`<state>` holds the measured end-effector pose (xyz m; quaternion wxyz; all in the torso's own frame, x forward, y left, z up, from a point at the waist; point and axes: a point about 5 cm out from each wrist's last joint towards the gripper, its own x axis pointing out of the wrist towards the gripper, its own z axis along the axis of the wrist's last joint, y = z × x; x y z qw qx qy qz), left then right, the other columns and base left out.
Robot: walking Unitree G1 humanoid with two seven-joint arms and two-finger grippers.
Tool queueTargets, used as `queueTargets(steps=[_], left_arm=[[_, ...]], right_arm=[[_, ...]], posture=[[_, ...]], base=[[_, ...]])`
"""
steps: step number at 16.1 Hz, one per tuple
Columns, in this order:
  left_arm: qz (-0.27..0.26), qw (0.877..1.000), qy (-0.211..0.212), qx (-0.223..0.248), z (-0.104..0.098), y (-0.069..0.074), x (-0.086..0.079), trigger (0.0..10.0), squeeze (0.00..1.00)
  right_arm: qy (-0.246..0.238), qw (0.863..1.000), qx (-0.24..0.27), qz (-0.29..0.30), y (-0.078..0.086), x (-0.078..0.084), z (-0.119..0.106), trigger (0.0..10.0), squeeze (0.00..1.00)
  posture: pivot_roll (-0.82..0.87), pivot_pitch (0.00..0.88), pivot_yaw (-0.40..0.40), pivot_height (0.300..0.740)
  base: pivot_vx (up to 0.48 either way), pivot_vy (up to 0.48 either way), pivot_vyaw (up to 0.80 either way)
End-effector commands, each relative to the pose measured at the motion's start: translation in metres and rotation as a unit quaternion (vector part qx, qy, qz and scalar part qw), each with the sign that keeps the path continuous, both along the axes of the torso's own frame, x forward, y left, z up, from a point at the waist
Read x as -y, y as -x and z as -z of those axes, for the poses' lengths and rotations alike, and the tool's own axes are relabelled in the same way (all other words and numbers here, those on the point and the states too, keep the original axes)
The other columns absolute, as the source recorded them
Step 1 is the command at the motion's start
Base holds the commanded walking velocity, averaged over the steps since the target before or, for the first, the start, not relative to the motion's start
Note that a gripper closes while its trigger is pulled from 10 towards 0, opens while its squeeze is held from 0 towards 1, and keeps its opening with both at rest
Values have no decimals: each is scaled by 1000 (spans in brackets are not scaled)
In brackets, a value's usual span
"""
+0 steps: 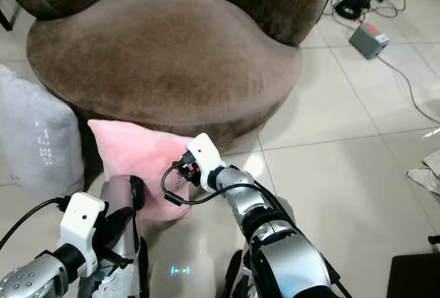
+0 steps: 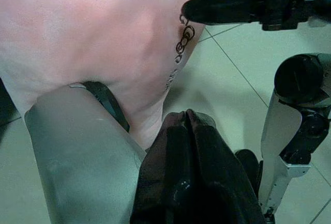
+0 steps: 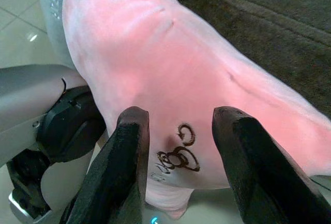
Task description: Move the pillow to the sofa from floor
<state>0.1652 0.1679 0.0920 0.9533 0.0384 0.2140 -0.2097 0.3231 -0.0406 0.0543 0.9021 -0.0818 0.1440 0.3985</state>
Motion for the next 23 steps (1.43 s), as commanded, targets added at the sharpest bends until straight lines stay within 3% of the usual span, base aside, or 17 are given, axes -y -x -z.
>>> queueTargets(steps=[1, 7, 8, 12, 15, 18, 19, 23], left_arm=[[-3, 1000, 3, -8, -2, 6, 1, 10000, 0], [-5, 1000, 13, -4, -4, 2, 3, 10000, 0], [-5, 1000, 22, 0, -4, 0, 6, 10000, 0], [5, 1000, 28, -9, 0, -2, 11, 10000, 0], [26, 999, 35, -17, 3, -7, 18, 10000, 0], [38, 998, 31, -25, 1, -4, 16, 10000, 0], [38, 998, 29, -29, 2, -3, 14, 10000, 0], [35, 998, 25, -39, 4, 0, 11, 10000, 0]], right_arm=[[13, 1000, -1, 2, 2, 0, 4, 10000, 0], [31, 998, 22, 53, -4, 7, 2, 10000, 0], [24, 995, 30, 89, -9, 13, -2, 10000, 0], [-19, 987, 60, 145, -25, 13, -25, 10000, 0], [0, 983, 66, 173, -29, 14, -28, 10000, 0], [18, 985, 62, 161, -24, 9, -21, 10000, 0], [28, 985, 61, 158, -23, 9, -18, 10000, 1000], [43, 984, 48, 168, -18, 15, -8, 10000, 1000]], posture=[[483, 273, -113, 468], [455, 256, -110, 468], [438, 257, -113, 468], [376, 252, -106, 468], [342, 246, -87, 468], [338, 291, -62, 468], [338, 291, -62, 468], [346, 290, -62, 468]], base=[[0, 0, 0], [0, 0, 0], [0, 0, 0], [0, 0, 0], [0, 0, 0], [0, 0, 0], [0, 0, 0], [0, 0, 0]])
